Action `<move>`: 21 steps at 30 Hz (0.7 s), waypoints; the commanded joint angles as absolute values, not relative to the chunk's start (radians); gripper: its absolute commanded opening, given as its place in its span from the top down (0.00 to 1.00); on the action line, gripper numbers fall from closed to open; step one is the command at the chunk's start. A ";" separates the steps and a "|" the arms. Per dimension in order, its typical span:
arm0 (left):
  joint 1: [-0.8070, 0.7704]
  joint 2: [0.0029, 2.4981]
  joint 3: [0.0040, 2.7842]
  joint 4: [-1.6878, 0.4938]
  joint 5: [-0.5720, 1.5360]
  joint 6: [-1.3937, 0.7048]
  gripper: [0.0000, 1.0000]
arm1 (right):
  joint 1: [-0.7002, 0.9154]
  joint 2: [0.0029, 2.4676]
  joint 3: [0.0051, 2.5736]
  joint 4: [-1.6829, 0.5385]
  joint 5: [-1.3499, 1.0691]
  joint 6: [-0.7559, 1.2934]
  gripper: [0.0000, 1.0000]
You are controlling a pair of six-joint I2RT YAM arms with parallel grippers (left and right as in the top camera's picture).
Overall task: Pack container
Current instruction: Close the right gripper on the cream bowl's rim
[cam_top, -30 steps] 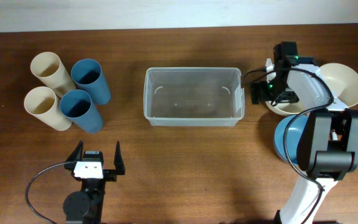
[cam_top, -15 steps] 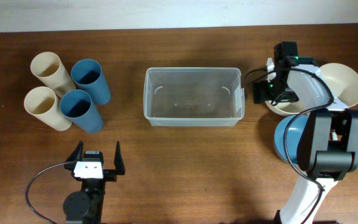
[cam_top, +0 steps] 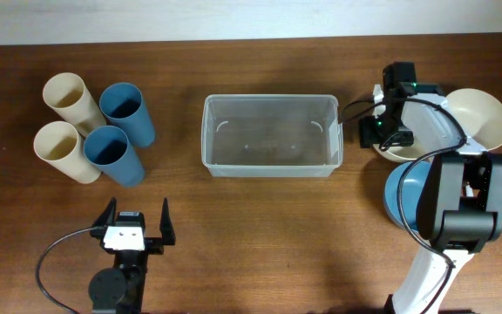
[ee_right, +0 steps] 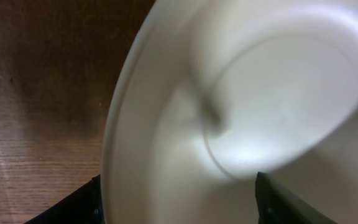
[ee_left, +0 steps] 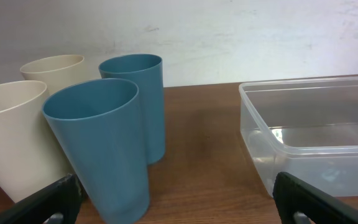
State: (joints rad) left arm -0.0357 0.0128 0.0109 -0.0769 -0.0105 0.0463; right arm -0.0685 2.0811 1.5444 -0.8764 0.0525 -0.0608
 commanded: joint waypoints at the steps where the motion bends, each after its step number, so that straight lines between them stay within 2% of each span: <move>1: -0.029 0.005 0.009 -0.083 0.002 0.065 0.00 | -0.063 2.090 1.533 -0.870 0.065 -0.063 0.34; 3: -0.029 0.005 0.009 -0.083 0.002 0.065 0.00 | -0.063 2.090 1.533 -0.870 0.065 -0.063 0.41; 11: -0.029 0.005 0.009 -0.083 0.002 0.065 0.00 | -0.063 2.090 1.533 -0.867 0.065 -0.063 0.83; 13: -0.029 0.005 0.009 -0.083 0.002 0.065 0.00 | -0.063 2.090 1.533 -0.866 0.065 -0.062 0.96; 21: -0.029 0.005 0.009 -0.083 0.002 0.065 0.00 | -0.061 2.090 1.547 -0.867 0.064 -0.044 0.97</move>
